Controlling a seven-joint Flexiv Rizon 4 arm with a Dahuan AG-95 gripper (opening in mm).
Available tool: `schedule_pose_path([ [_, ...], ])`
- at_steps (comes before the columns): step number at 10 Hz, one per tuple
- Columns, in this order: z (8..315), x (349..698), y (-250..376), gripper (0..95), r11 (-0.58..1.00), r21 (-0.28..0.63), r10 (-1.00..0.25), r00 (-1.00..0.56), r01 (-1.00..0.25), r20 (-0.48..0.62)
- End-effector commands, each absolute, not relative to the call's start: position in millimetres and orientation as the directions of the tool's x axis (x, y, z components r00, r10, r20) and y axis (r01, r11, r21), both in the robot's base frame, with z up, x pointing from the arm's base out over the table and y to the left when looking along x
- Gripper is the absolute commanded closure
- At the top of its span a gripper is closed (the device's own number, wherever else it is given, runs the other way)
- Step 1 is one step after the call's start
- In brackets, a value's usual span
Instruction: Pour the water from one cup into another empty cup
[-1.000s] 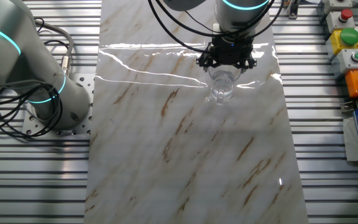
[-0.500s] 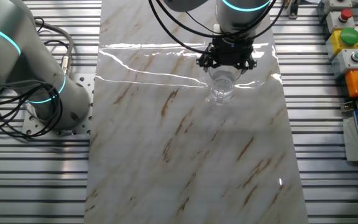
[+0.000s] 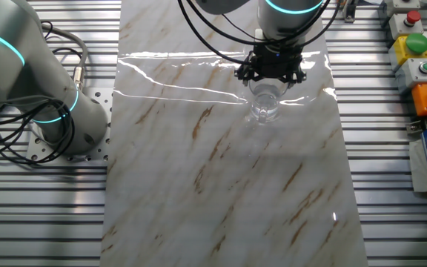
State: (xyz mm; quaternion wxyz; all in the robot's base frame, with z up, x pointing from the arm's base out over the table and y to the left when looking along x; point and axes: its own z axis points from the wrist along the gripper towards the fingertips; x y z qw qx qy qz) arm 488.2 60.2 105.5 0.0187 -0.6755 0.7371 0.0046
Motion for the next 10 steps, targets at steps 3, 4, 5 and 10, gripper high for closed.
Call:
schedule_pose_path([
  [3,107.6,486.4,57.3,0.0,0.090,-0.015,-0.996,-0.090,-0.996,-0.029],
  [4,107.9,486.1,56.8,0.0,0.095,-0.015,-0.995,-0.095,-0.995,-0.028],
  [5,108.5,485.4,55.5,0.0,0.110,-0.010,-0.993,-0.110,-0.994,-0.031],
  [10,106.0,485.4,54.1,0.0,0.144,-0.002,-0.989,-0.144,-0.990,-0.038],
])
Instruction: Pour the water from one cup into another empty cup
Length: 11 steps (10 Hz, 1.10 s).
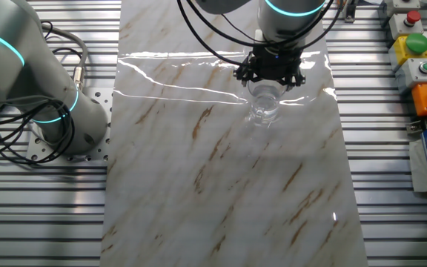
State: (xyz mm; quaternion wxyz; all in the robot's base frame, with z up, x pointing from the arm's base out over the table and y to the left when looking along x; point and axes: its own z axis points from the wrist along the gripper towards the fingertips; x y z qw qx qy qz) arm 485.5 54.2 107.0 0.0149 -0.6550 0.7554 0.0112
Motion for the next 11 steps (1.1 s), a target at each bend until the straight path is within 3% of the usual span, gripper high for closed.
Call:
schedule_pose_path([
  [1,105.9,485.4,54.1,0.0,0.147,-0.002,-0.988,-0.147,-0.989,-0.038],
  [5,105.9,485.5,54.1,0.0,0.142,-0.004,-0.989,-0.142,-0.990,-0.039],
  [6,105.9,485.5,54.1,19.0,0.143,-0.004,-0.989,-0.143,-0.990,-0.037],
  [8,106.3,485.7,54.1,19.0,0.147,-0.009,-0.989,-0.147,-0.989,-0.034],
  [9,106.7,485.9,54.2,38.0,0.152,-0.007,-0.988,-0.152,-0.988,-0.027],
  [10,106.6,485.9,54.2,76.0,0.161,0.000,-0.987,-0.161,-0.987,-0.022],
  [11,107.2,485.9,54.4,95.0,0.166,0.003,-0.986,-0.166,-0.986,-0.022],
])
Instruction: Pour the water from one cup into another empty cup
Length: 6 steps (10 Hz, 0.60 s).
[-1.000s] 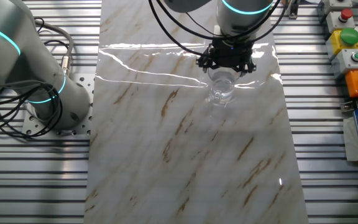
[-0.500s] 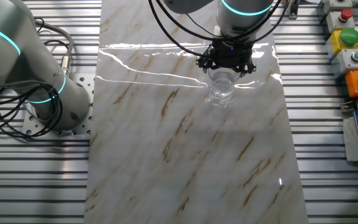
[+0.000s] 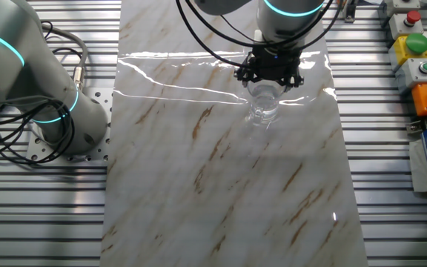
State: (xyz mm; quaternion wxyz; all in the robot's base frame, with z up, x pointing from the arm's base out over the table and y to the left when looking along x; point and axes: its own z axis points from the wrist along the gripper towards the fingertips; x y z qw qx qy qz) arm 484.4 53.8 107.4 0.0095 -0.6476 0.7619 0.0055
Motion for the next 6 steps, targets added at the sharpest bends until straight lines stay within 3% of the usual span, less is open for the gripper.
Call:
schedule_pose_path([
  [1,107.5,486.3,54.5,95.0,0.165,0.002,-0.986,-0.165,-0.986,-0.022],
  [6,113.5,488.6,56.7,95.0,0.168,0.018,-0.986,-0.169,-0.986,-0.018],
])
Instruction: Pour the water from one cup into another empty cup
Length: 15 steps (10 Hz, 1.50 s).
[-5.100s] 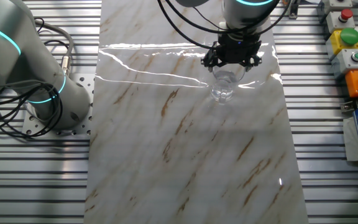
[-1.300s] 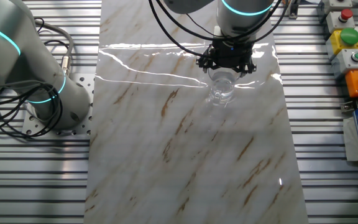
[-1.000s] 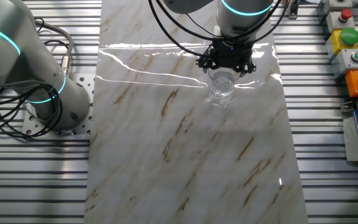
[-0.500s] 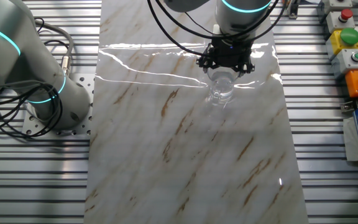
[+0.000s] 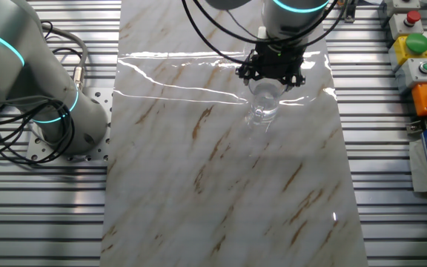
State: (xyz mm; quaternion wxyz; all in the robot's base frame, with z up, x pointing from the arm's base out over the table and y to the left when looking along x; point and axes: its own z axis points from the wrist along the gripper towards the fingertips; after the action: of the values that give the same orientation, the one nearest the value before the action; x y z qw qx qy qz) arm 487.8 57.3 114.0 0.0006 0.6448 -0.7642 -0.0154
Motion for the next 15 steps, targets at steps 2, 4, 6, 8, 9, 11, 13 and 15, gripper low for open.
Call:
schedule_pose_path([
  [2,118,488,58,95.0,0.170,0.016,-0.985,-0.171,-0.985,-0.018],
  [4,135,489,61,95.0,0.152,0.017,-0.988,-0.152,-0.988,-0.015],
  [6,152,487,65,95.0,0.138,0.018,-0.990,-0.138,-0.990,-0.008],
  [8,167,482,68,95.0,0.126,0.020,-0.992,-0.126,-0.992,-0.001],
  [9,173,479,67,95.0,0.123,0.020,-0.992,-0.123,-0.992,0.003],
  [11,180,474,63,95.0,0.118,0.022,-0.993,-0.118,-0.993,-0.006],
  [13,185,470,62,95.0,0.118,0.020,-0.993,-0.118,-0.993,-0.010],
  [15,186,469,61,95.0,0.123,0.016,-0.992,-0.123,-0.992,-0.004],
])
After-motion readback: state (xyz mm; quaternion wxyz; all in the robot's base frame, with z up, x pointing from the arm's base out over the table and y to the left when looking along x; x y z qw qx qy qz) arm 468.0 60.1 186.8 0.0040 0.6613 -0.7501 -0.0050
